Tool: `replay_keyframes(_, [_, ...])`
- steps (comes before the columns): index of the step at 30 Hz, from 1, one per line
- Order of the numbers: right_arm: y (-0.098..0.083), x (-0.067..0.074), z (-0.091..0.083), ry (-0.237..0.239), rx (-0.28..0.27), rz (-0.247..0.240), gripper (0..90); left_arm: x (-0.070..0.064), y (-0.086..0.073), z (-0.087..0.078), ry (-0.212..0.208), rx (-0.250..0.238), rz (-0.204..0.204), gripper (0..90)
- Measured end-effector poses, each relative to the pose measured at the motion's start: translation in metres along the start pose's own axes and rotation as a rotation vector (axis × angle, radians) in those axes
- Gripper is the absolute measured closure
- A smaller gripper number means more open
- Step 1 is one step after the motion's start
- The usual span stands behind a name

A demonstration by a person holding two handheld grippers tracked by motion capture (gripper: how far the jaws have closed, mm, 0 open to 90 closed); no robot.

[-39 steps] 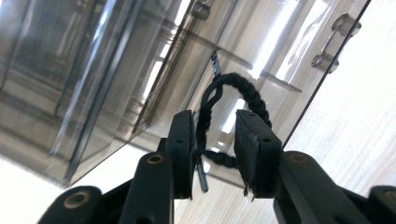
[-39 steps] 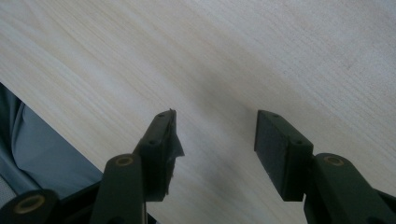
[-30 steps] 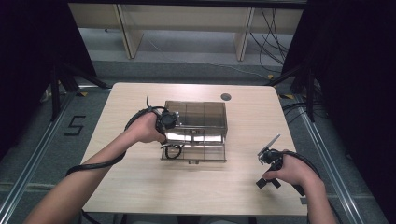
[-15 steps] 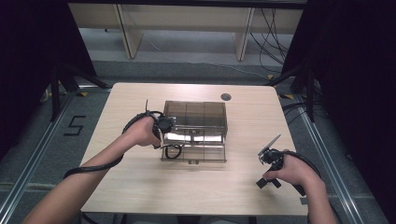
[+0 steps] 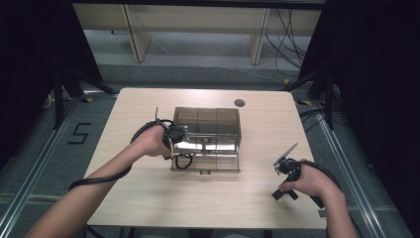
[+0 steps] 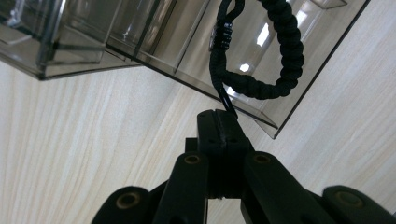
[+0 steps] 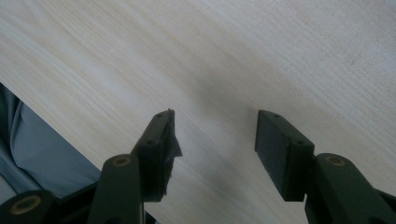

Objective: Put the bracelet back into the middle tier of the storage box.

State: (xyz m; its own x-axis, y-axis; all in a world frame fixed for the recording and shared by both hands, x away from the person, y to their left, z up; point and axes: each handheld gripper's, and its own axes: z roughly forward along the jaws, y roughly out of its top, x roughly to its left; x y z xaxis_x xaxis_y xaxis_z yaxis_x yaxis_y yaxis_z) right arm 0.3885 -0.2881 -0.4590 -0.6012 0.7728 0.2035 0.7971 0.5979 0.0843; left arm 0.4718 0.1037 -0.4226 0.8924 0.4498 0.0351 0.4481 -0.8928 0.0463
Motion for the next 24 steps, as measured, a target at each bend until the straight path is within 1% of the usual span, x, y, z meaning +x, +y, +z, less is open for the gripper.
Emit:
replay_keyframes(1, [0.000, -0.001, 0.000, -0.018, 0.012, -0.007, 48.7, -0.001, 0.000, 0.000, -0.003, 0.004, -0.002, 89.2])
replay_keyframes(3, [0.000, 0.000, 0.000, -0.020, 0.008, 0.006, 48.7, -0.002, 0.001, -0.001, -0.004, 0.006, 0.008, 89.2])
replay_keyframes(4, [0.000, 0.001, 0.000, -0.013, 0.003, 0.011, 48.7, -0.003, 0.001, -0.001, -0.005, 0.003, 0.004, 89.2])
replay_keyframes(5, [0.000, 0.002, -0.001, 0.006, 0.002, 0.015, 48.7, -0.003, 0.002, -0.002, -0.006, 0.003, 0.013, 89.2])
replay_keyframes(8, [0.000, 0.001, -0.001, 0.004, 0.001, 0.013, 48.7, -0.006, 0.005, -0.002, -0.002, 0.006, 0.024, 89.2])
replay_keyframes(9, [0.000, 0.001, -0.001, 0.007, 0.000, 0.013, 48.7, -0.007, 0.005, -0.001, -0.005, 0.006, 0.021, 89.2])
replay_keyframes(10, [0.000, 0.000, -0.001, 0.006, 0.003, -0.001, 48.7, -0.007, 0.006, -0.001, -0.008, 0.011, 0.028, 89.1])
replay_keyframes(13, [0.000, 0.001, -0.001, 0.005, 0.010, 0.024, 48.7, -0.009, 0.007, 0.001, -0.018, 0.005, 0.031, 89.1])
replay_keyframes(16, [-0.001, 0.001, -0.001, 0.007, 0.006, 0.013, 48.7, -0.012, 0.008, 0.001, -0.018, 0.004, 0.036, 89.1])
replay_keyframes(19, [0.000, 0.002, -0.001, 0.007, 0.009, 0.021, 48.6, -0.014, 0.010, 0.000, -0.020, 0.003, 0.048, 89.1])
replay_keyframes(20, [0.000, 0.002, -0.001, 0.006, 0.007, 0.018, 48.7, -0.015, 0.011, 0.000, -0.024, -0.002, 0.042, 89.0])
replay_keyframes(21, [0.000, 0.001, -0.001, 0.007, 0.005, 0.013, 48.7, -0.015, 0.012, -0.001, -0.026, -0.004, 0.049, 89.0])
replay_keyframes(23, [0.000, 0.000, 0.000, 0.006, -0.005, -0.010, 48.7, -0.016, 0.014, -0.002, -0.027, -0.017, 0.046, 89.0])
replay_keyframes(24, [0.000, 0.000, 0.000, 0.007, -0.007, -0.008, 48.7, -0.016, 0.016, -0.004, -0.021, -0.025, 0.052, 89.1])
